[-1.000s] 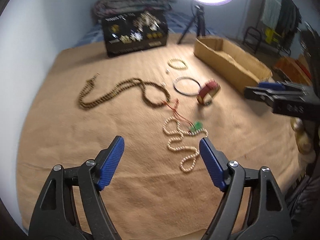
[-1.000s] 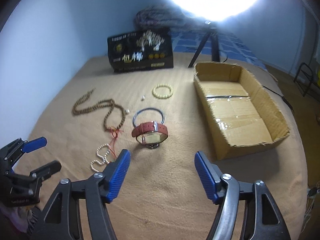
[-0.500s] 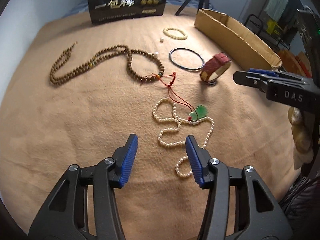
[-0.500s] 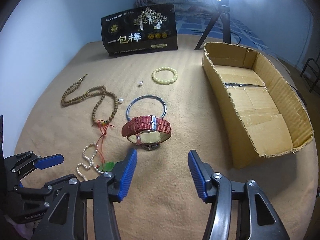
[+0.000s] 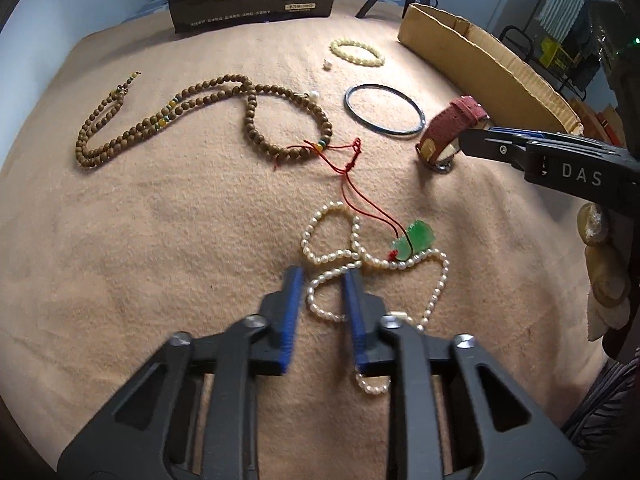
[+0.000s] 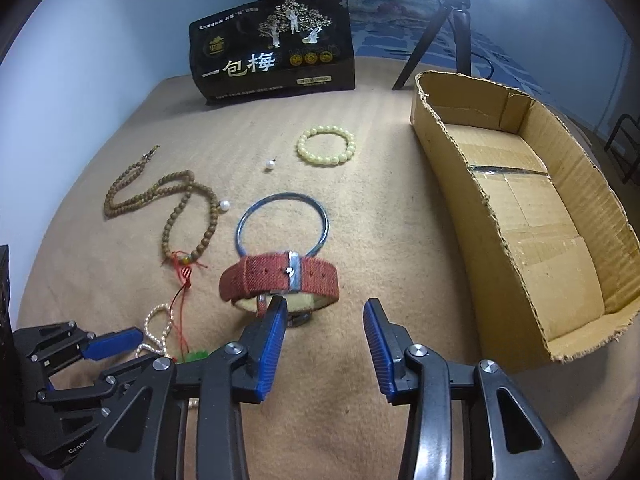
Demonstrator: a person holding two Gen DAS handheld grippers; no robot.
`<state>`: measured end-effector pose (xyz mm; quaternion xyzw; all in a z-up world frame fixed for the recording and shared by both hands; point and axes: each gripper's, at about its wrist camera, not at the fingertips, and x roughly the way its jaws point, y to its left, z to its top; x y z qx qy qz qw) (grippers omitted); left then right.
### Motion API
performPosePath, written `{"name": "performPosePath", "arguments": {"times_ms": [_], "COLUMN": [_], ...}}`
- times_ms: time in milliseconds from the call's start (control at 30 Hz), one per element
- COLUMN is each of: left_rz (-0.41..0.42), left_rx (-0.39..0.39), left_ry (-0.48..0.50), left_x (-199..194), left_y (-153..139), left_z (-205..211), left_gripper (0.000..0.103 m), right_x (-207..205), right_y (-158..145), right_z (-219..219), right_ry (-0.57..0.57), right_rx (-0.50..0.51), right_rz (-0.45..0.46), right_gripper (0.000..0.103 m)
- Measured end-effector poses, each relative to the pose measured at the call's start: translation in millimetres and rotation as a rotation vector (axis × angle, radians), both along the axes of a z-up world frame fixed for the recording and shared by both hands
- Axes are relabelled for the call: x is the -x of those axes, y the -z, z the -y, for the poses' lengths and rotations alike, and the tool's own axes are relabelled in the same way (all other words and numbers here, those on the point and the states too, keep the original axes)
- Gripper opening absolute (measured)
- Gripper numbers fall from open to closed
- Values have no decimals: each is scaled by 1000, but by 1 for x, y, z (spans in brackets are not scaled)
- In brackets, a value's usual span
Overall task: Organize jewelry
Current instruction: 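Grasp the red-strap watch with the right tool while the left tool grasps the white pearl necklace, then carry the watch with the right tool while the left tool carries the necklace into the cardboard box, opening both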
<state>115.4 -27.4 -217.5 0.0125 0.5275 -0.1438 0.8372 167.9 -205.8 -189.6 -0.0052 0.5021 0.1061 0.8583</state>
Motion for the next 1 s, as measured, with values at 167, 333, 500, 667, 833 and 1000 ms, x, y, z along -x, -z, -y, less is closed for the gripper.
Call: {"name": "performPosePath", "arguments": {"times_ms": [167,333,500,667,833,1000], "left_rz": [-24,-28,-2,53,112,173], "left_rx": [59,93,130,165,198,237], "left_ry": [-36,-61,-104,-131,-141,-133], "left_x": [-7,-11,-14,-12,-6,2], "left_y": [1,-2,-14,-34,-58,-85], "left_z": [-12,-21,-33,-44,-52,-56], "left_gripper": [2,2,1,1,1,1], "right_x": [-8,-15,-15,-10,-1,8], "right_y": [7,12,7,-7,-27,-49], "right_z": [-5,-6,-2,-2,-1,6], "right_ry": [-6,-12,5,15,12,24], "right_rx": [21,13,-24,-15,-20,-29], "right_rz": [3,-5,3,40,84,130], "right_gripper": [41,23,7,4,3,3]}}
